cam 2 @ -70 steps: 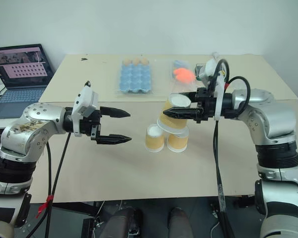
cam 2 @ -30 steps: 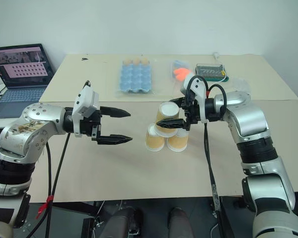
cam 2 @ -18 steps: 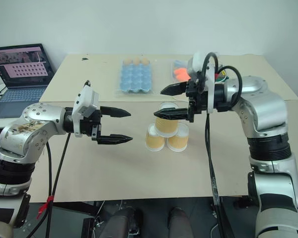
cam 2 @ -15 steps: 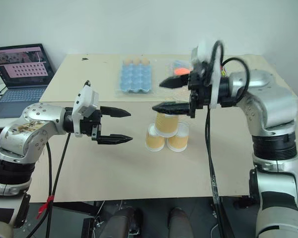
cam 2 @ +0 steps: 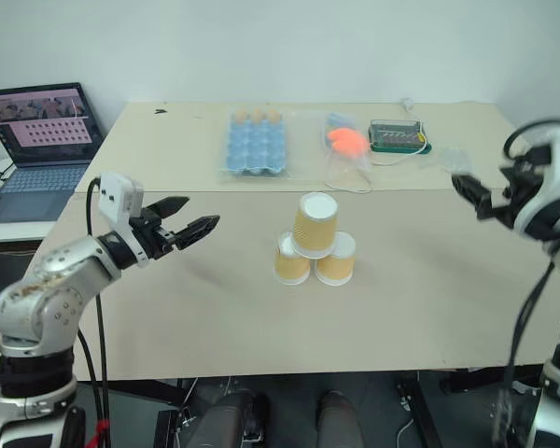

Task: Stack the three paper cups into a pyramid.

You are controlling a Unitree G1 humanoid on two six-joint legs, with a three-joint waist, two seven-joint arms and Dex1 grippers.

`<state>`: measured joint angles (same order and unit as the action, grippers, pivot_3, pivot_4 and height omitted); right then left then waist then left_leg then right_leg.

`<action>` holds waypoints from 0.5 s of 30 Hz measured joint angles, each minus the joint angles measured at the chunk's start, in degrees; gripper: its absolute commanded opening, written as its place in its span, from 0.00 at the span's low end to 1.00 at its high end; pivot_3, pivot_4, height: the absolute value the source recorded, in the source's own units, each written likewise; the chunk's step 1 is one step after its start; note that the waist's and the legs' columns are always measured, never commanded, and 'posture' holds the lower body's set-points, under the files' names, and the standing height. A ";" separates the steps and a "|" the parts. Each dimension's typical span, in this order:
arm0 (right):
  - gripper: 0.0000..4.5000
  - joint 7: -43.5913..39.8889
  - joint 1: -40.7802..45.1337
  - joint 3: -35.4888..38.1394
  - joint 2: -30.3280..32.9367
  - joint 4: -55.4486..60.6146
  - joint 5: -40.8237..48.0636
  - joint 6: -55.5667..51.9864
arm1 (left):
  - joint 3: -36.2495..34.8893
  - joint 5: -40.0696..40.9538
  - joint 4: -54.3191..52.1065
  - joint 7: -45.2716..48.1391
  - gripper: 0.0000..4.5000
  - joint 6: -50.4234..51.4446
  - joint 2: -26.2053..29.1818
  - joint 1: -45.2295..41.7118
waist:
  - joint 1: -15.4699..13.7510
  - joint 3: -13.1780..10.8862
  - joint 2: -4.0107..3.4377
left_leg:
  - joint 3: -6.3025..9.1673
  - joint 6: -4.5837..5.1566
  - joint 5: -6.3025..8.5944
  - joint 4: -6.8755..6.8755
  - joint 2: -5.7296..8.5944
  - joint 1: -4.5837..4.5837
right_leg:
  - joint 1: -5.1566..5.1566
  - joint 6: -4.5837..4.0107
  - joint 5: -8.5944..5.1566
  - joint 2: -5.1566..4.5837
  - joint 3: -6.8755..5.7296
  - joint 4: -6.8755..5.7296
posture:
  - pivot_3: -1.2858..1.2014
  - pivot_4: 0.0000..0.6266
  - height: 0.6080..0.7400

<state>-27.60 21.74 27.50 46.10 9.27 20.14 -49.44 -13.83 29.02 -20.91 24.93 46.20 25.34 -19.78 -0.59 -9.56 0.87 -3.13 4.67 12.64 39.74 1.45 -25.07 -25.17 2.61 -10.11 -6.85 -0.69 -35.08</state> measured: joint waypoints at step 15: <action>1.00 10.43 -9.99 -3.71 -14.16 -12.98 -9.48 28.44 | -6.11 -14.60 16.43 -17.68 1.00 -26.42 -7.52 7.74 | -0.26 0.02 0.06 | -0.18 -0.13 0.14 -0.01 -0.07 0.12 | 0.03 0.00 0.04 0.34 0.10 0.08 | 0.52 0.24 0.82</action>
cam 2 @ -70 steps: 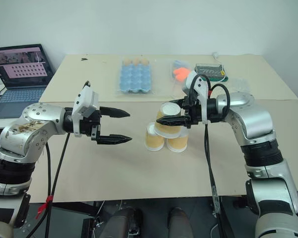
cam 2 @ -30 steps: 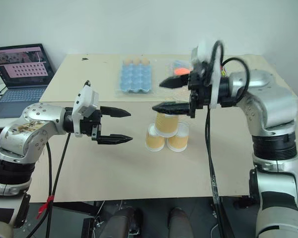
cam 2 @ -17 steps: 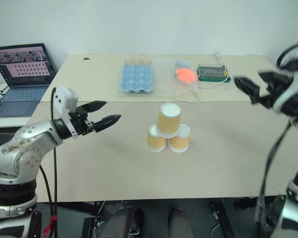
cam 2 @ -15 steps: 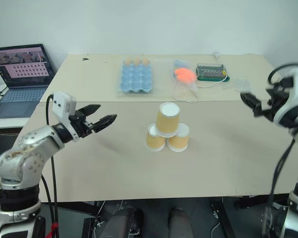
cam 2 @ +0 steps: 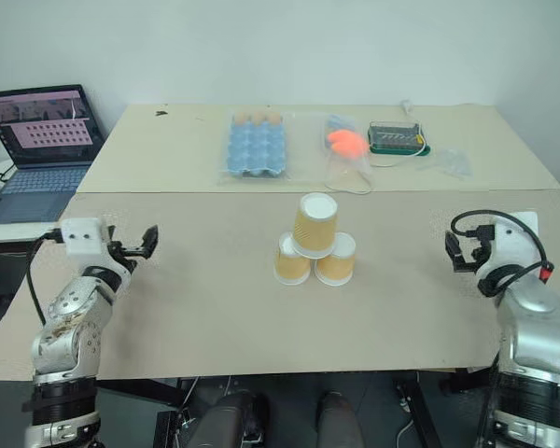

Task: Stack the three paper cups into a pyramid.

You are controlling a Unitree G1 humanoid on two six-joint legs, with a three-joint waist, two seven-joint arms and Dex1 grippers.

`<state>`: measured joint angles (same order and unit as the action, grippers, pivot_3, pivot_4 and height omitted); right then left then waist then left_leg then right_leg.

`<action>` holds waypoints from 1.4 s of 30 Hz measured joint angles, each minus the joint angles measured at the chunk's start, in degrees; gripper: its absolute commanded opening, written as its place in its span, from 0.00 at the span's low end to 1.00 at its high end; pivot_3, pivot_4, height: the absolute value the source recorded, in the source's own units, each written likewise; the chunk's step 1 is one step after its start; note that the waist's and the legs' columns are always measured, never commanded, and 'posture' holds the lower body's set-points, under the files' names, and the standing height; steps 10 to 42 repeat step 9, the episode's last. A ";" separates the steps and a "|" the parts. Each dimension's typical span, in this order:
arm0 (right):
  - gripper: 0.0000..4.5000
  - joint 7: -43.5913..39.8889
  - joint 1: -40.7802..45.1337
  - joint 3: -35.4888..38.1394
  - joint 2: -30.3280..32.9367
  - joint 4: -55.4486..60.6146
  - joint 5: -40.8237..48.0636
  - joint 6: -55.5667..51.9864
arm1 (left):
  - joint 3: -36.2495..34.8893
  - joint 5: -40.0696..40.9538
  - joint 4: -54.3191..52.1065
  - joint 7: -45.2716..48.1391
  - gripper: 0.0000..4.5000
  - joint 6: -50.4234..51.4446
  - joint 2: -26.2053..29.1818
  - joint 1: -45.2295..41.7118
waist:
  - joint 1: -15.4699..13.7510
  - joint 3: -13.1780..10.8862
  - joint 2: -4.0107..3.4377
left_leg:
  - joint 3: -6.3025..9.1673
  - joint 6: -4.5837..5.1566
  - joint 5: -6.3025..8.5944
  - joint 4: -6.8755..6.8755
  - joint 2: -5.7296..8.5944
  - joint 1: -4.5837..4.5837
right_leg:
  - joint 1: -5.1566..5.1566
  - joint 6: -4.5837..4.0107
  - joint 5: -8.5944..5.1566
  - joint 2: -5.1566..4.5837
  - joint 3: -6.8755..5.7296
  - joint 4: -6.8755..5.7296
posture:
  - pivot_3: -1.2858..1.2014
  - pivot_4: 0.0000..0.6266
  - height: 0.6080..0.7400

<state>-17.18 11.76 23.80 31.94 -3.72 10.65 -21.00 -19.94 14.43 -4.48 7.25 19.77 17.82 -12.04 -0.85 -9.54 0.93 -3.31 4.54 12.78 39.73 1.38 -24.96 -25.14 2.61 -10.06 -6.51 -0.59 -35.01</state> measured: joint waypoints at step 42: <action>1.00 0.74 -1.12 0.84 -1.33 -3.80 0.56 8.48 | -0.12 -1.14 5.14 -1.58 1.00 -9.43 -2.71 -0.26 | 0.20 0.00 0.00 | -0.01 -0.17 0.11 0.01 -0.01 0.01 | 0.00 0.02 0.01 0.03 0.00 0.00 | 0.52 0.24 0.82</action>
